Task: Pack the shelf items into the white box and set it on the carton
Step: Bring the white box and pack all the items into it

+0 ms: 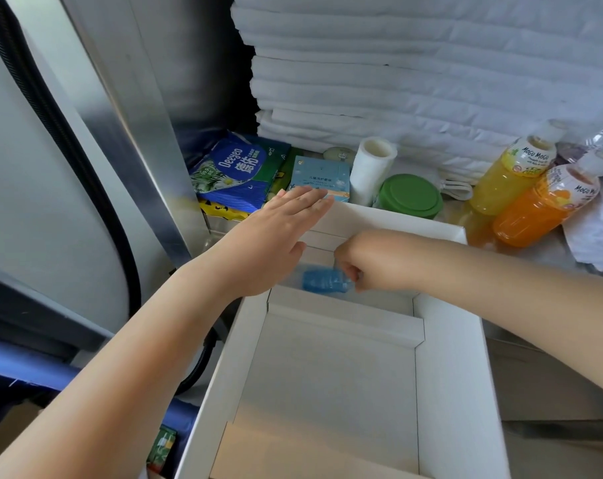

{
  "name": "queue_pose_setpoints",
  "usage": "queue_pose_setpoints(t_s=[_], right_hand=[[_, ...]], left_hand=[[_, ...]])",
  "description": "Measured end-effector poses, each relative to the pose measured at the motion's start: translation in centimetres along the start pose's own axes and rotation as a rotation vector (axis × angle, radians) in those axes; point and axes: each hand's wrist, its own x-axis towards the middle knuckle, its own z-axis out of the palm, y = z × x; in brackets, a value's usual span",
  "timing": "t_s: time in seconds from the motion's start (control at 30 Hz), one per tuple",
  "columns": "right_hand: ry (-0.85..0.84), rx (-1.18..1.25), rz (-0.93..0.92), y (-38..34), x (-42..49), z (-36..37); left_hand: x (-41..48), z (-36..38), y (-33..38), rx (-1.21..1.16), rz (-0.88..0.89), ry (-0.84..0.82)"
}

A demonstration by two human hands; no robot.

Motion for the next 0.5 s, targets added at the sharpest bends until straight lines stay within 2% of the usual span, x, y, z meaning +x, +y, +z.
queue_pose_setpoints(t_s=[0.23,0.33,0.4,0.5], right_hand=[[-0.107,0.117,-0.033,-0.3,0.4,0.7],[-0.116,0.187,0.028,0.7,0.1,0.2],[-0.121,0.139,0.063,1.3,-0.1,0.1],[-0.25,0.075,0.076,1.4,-0.4,0.5]], left_hand=[[-0.1,0.1,-0.1,0.008,0.014,0.012],[-0.1,0.2,-0.2,0.018,0.021,0.017],[0.0,0.2,-0.2,0.015,0.021,0.015],[0.0,0.2,-0.3,0.017,0.016,0.013]])
